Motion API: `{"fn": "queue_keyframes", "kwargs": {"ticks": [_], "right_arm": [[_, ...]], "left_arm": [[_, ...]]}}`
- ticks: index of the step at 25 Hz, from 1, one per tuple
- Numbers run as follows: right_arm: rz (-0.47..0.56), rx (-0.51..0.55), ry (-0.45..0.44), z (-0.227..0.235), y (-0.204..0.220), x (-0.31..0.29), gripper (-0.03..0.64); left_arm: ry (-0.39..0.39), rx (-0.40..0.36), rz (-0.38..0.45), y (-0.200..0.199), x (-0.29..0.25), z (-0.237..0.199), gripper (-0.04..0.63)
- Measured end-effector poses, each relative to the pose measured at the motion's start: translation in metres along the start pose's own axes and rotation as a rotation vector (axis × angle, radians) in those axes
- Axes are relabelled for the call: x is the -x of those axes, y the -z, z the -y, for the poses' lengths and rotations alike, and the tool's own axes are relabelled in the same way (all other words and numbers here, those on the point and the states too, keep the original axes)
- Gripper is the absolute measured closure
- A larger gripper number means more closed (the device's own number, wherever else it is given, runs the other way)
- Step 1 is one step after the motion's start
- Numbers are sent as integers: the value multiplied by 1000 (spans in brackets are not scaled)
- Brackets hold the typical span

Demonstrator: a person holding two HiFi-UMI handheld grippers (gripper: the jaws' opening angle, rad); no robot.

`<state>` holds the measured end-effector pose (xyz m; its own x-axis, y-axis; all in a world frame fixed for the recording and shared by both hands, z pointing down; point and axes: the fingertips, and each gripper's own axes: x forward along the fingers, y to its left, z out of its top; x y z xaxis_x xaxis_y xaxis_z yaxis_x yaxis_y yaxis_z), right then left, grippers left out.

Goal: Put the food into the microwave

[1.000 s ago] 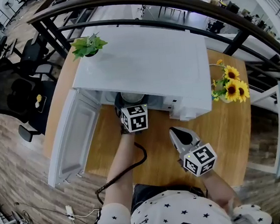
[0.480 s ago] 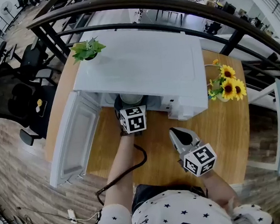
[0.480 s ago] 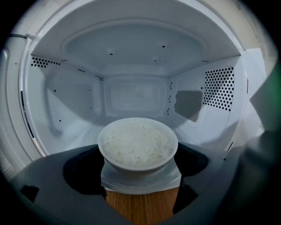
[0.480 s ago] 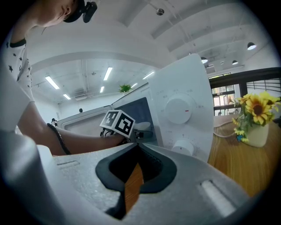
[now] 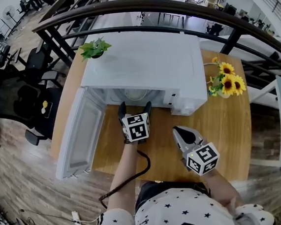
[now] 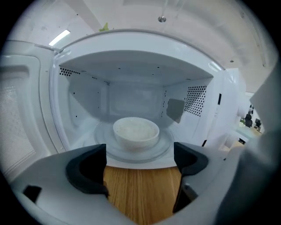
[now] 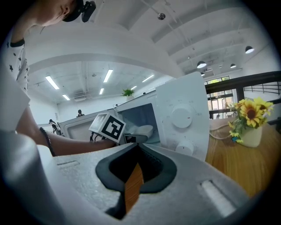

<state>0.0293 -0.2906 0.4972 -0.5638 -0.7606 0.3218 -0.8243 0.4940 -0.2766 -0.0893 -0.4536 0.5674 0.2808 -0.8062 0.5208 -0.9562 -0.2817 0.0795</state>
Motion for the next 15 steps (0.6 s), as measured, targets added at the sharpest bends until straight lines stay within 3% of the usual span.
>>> {"fn": "queue_keyframes", "kwargs": {"ticks": [11,15], "right_arm": [[39,20,-9,-33,3,33,611],[52,29,-10,-44,5,47,611]], "left_arm": [[58,42,23,14,81,22,125],[46,67,51,18,112,27,228]]}}
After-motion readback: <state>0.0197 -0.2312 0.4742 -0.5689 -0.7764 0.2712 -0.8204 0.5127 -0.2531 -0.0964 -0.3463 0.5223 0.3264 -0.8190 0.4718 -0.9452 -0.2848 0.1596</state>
